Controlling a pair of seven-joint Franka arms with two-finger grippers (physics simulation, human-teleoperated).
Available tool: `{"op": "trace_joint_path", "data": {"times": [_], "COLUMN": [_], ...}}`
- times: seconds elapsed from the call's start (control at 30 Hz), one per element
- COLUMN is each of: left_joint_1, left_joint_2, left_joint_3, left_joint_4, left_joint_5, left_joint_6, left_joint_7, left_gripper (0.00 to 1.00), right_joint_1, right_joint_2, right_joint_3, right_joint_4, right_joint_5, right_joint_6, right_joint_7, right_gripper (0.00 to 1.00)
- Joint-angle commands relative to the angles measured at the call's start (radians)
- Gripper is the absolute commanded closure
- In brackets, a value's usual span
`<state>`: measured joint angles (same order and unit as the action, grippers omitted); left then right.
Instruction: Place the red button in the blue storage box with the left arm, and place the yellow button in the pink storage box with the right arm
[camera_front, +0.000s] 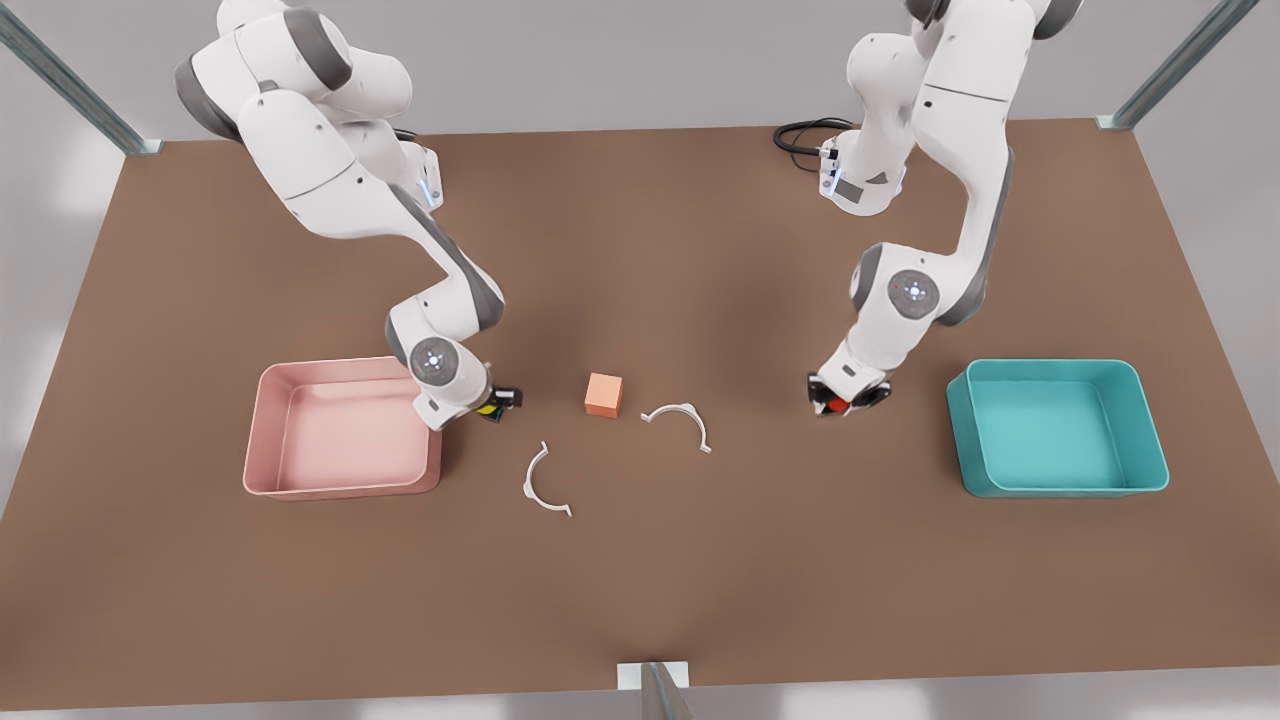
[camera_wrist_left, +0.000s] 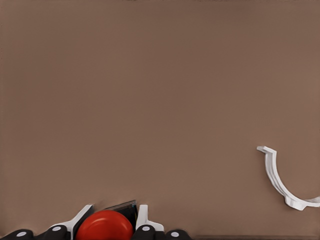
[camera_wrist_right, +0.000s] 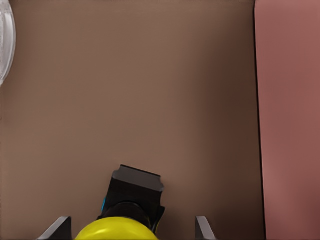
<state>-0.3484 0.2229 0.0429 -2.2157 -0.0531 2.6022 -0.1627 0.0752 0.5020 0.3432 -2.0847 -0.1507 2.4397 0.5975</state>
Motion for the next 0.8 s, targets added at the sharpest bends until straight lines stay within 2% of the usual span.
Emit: {"op": "trace_joint_path", "data": {"times": [0.0,0.07,0.1,0.17,0.23,0.3,0.33,0.37,0.5,0.57,0.6,0.63,0.7,0.77], "left_joint_1": [0.037,0.158,0.227,0.390,0.485,0.546,0.568,0.572,0.571,0.510,0.480,0.465,0.399,0.309], "left_joint_2": [-0.033,-0.086,-0.097,-0.089,-0.050,-0.011,0.009,0.021,0.029,0.030,0.023,-0.010,-0.093,-0.065], "left_joint_3": [0.000,0.000,0.000,0.000,0.000,0.000,0.000,0.000,0.000,-0.008,-0.008,-0.009,-0.005,0.064], "left_joint_4": [-0.001,-0.001,-0.001,0.013,0.065,0.114,0.136,0.143,0.165,0.382,0.500,0.603,0.668,0.789], "left_joint_5": [-0.002,-0.002,-0.002,-0.004,-0.005,-0.005,-0.005,-0.019,-0.054,-0.054,-0.050,-0.051,-0.033,-0.001], "left_joint_6": [-0.178,-0.275,-0.293,-0.298,-0.298,-0.298,-0.298,-0.298,-0.350,-0.738,-0.829,-0.883,-0.912,-0.993], "left_joint_7": [0.126,0.313,0.422,0.692,0.848,0.956,0.993,0.994,0.878,0.470,0.436,0.425,0.295,0.259], "left_gripper": [0.48,0.48,0.48,0.48,0.47,0.46,0.14,0.00,0.00,0.00,0.00,0.00,0.00,0.00], "right_joint_1": [0.000,0.000,0.000,0.000,-0.002,0.000,0.000,0.001,-0.014,-0.072,-0.104,-0.144,-0.219,-0.287], "right_joint_2": [0.006,0.010,0.012,0.010,0.010,0.009,-0.008,-0.033,-0.134,-0.183,-0.200,-0.212,-0.209,-0.188], "right_joint_3": [-0.001,-0.001,-0.001,-0.001,-0.001,-0.001,0.002,0.008,0.011,0.011,0.011,0.011,0.011,0.010], "right_joint_4": [0.000,-0.002,-0.002,-0.002,-0.002,0.000,0.023,0.038,0.038,0.038,0.038,0.038,0.038,0.035], "right_joint_5": [-0.021,-0.023,-0.023,-0.023,-0.023,-0.023,-0.023,-0.023,-0.023,-0.021,-0.021,-0.021,-0.021,-0.021], "right_joint_6": [0.104,0.108,0.107,0.107,0.107,0.102,0.056,0.018,-0.057,-0.129,-0.159,-0.183,-0.186,-0.182], "right_joint_7": [0.038,0.038,0.036,0.036,0.034,0.033,0.034,0.036,0.018,-0.077,-0.122,-0.176,-0.278,-0.366], "right_gripper": [0.13,0.30,0.34,0.49,0.53,0.55,0.54,0.54,0.55,0.55,0.55,0.55,0.54,0.54]}}
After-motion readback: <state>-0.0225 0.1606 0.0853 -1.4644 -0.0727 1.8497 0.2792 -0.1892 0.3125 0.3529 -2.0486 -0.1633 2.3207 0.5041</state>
